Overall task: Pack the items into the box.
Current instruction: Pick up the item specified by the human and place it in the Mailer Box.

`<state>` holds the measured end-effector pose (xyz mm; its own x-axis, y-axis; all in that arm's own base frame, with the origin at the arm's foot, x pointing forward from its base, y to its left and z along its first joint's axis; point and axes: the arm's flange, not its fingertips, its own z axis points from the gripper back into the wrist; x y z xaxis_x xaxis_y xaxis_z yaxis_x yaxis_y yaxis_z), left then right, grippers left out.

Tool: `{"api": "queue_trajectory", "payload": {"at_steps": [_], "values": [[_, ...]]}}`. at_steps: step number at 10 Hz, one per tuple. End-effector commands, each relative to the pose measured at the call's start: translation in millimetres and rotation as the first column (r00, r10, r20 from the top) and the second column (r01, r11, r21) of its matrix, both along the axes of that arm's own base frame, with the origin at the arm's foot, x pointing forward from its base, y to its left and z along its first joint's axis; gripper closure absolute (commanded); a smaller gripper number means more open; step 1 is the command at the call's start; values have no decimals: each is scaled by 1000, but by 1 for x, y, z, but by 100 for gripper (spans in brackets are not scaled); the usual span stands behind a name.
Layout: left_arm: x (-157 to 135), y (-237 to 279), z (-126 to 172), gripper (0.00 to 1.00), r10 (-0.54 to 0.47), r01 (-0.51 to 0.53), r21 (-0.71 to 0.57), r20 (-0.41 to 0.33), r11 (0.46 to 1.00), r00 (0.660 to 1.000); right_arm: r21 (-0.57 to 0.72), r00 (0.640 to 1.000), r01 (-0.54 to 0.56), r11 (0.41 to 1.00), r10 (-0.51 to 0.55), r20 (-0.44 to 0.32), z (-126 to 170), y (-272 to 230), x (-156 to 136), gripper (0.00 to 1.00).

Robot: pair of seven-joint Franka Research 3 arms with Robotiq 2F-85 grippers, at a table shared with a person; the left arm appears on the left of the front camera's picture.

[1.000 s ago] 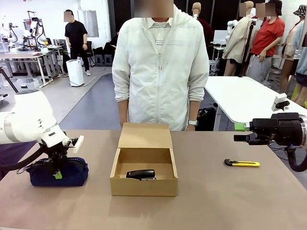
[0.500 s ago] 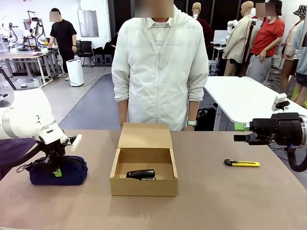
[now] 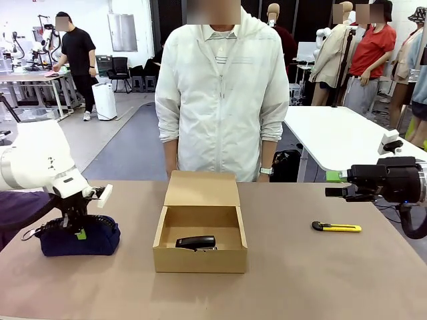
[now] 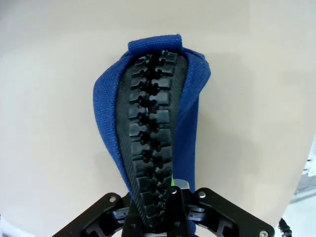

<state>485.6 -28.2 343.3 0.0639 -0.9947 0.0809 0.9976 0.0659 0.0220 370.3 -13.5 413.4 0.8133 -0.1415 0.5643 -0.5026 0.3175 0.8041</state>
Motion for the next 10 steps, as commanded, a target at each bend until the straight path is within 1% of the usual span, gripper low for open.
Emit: {"api": "queue_trajectory", "payload": {"at_steps": [1, 2, 3, 4, 5, 6, 7, 8, 10], "values": [[-8, 3, 28, 100, 13, -12, 39, -33, 999, 999, 8, 1000, 14, 1000, -14, 8, 2, 1, 0, 0], [-15, 8, 60, 100, 56, -53, 39, -68, 998, 996, 8, 1000, 14, 1000, -14, 8, 2, 1, 0, 0], [-24, 15, 98, 100, 87, -87, 10, -137, 996, 987, 8, 1000, 14, 1000, -14, 8, 2, 1, 0, 0], [-38, 23, 145, 100, 103, -113, -48, -174, 992, 979, 8, 1000, 14, 1000, -14, 8, 2, 1, 0, 0], [-53, 28, 179, 100, 149, -158, -83, -113, 984, 982, 8, 1000, 14, 1000, -14, 8, 2, 1, 0, 0], [-63, 34, 202, 100, 154, -162, -132, -68, 978, 986, 8, 1000, 14, 1000, -14, 8, 2, 1, 0, 0], [-65, 44, 212, 100, 227, -226, -181, -19, 957, 974, 8, 1000, 14, 1000, -14, 8, 2, 1, 0, 0], [-65, 32, 191, 100, 112, -121, -78, -112, 990, 987, 8, 1000, 14, 1000, -14, 8, 2, 1, 0, 0], [-65, 32, 191, 100, 112, -121, -78, -112, 990, 987, 8, 1000, 14, 1000, -14, 8, 2, 1, 0, 0]]}}
